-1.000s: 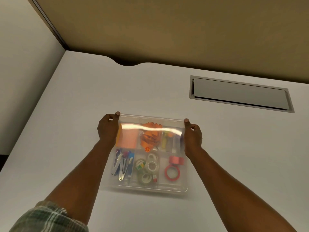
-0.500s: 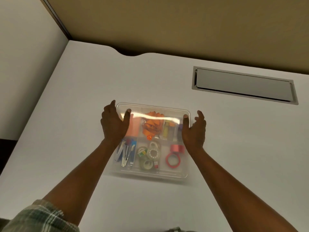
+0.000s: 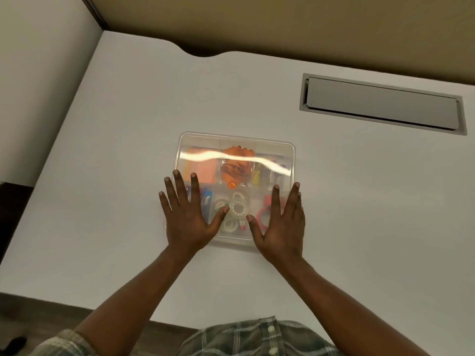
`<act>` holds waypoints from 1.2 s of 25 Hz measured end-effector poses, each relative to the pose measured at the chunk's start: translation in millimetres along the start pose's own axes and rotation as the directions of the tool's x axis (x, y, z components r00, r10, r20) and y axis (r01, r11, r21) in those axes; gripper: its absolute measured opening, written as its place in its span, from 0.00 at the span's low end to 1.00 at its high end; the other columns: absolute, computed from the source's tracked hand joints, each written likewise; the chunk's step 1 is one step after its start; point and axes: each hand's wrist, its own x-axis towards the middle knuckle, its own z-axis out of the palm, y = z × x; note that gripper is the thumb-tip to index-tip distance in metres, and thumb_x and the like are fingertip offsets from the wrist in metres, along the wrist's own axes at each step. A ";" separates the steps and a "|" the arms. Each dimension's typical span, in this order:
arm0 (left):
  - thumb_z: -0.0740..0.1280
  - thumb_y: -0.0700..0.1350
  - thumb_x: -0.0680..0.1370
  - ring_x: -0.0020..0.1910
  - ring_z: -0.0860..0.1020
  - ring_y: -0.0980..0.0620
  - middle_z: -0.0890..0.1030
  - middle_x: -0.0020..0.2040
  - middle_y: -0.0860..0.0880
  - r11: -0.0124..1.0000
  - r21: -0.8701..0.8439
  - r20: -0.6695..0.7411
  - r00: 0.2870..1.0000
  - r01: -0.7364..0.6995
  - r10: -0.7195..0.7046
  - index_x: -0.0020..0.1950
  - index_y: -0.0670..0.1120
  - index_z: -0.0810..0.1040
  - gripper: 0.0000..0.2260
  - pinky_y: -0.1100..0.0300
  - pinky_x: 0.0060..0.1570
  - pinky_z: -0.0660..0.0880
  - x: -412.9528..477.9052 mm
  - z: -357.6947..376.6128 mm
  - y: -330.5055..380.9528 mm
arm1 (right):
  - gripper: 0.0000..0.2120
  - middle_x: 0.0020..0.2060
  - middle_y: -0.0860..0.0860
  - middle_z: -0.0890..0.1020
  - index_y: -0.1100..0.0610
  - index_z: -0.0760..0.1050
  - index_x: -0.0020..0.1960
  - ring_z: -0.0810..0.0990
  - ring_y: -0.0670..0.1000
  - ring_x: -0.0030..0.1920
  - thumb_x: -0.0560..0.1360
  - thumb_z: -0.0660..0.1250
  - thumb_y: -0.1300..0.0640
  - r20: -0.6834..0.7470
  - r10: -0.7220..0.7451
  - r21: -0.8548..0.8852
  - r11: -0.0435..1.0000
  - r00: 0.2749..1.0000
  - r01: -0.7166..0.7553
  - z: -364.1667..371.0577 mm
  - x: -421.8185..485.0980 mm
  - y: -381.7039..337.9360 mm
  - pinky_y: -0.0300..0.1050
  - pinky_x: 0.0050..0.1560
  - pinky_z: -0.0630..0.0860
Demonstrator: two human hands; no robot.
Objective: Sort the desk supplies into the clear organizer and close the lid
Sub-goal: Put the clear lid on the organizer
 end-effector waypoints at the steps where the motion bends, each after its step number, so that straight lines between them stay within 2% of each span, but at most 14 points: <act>1: 0.54 0.74 0.72 0.79 0.40 0.38 0.42 0.80 0.39 1.000 0.005 -0.006 1.000 0.000 0.000 0.80 0.46 0.45 0.47 0.36 0.74 0.48 0.1 0.9 0.1 | 0.44 0.80 0.59 0.39 0.51 0.44 0.81 0.45 0.59 0.80 0.75 0.55 0.29 -0.003 0.002 0.000 1.000 1.000 -0.002 1.0 0.6 0.2 0.59 0.75 0.59; 4: 0.55 0.74 0.72 0.79 0.40 0.38 0.42 0.80 0.39 1.000 -0.008 -0.005 1.000 -0.009 0.009 0.80 0.46 0.45 0.47 0.36 0.74 0.48 0.7 2.1 0.3 | 0.45 0.80 0.59 0.38 0.51 0.44 0.81 0.45 0.60 0.80 0.75 0.55 0.29 0.013 0.012 -0.007 1.000 1.000 -0.012 0.6 0.1 0.6 0.60 0.75 0.59; 10: 0.52 0.75 0.71 0.79 0.40 0.39 0.41 0.80 0.40 1.000 -0.005 0.010 1.000 0.007 -0.007 0.80 0.46 0.44 0.48 0.35 0.74 0.49 0.9 1.2 0.0 | 0.46 0.79 0.58 0.36 0.51 0.39 0.81 0.37 0.60 0.80 0.75 0.52 0.27 0.047 0.005 -0.050 0.999 0.999 -0.002 -5.1 2.1 -0.5 0.65 0.77 0.51; 15: 0.52 0.76 0.70 0.79 0.42 0.39 0.42 0.80 0.41 1.000 -0.001 0.028 1.000 -0.001 0.001 0.81 0.47 0.45 0.49 0.36 0.74 0.52 5.5 2.7 -2.9 | 0.48 0.79 0.56 0.36 0.49 0.40 0.81 0.43 0.60 0.80 0.73 0.56 0.26 0.057 0.002 0.019 1.000 0.998 -0.004 -5.0 4.8 -0.7 0.65 0.75 0.56; 20: 0.51 0.78 0.69 0.79 0.47 0.38 0.47 0.80 0.40 0.999 -0.012 0.019 0.999 -0.034 0.034 0.80 0.47 0.50 0.49 0.36 0.74 0.50 31.9 -4.6 -5.7 | 0.46 0.80 0.55 0.38 0.51 0.42 0.81 0.38 0.59 0.80 0.74 0.52 0.26 0.031 -0.026 -0.039 0.999 0.999 0.027 -14.2 22.6 6.0 0.65 0.77 0.49; 25: 0.55 0.75 0.71 0.79 0.41 0.40 0.42 0.80 0.41 0.990 -0.049 -0.031 0.991 -0.129 0.128 0.80 0.47 0.46 0.48 0.36 0.75 0.47 101.4 -10.4 0.3 | 0.45 0.80 0.54 0.38 0.51 0.40 0.81 0.41 0.59 0.80 0.76 0.53 0.28 0.035 -0.028 -0.016 0.999 0.999 0.028 -13.1 48.3 12.0 0.66 0.75 0.55; 30: 0.53 0.76 0.71 0.79 0.42 0.40 0.42 0.80 0.40 0.986 0.005 -0.015 0.986 -0.166 0.166 0.80 0.47 0.44 0.48 0.38 0.75 0.50 122.3 0.3 -4.2 | 0.45 0.80 0.52 0.38 0.49 0.40 0.81 0.46 0.58 0.80 0.75 0.55 0.29 0.009 -0.034 0.057 0.998 0.999 0.034 -9.7 48.7 13.1 0.63 0.75 0.59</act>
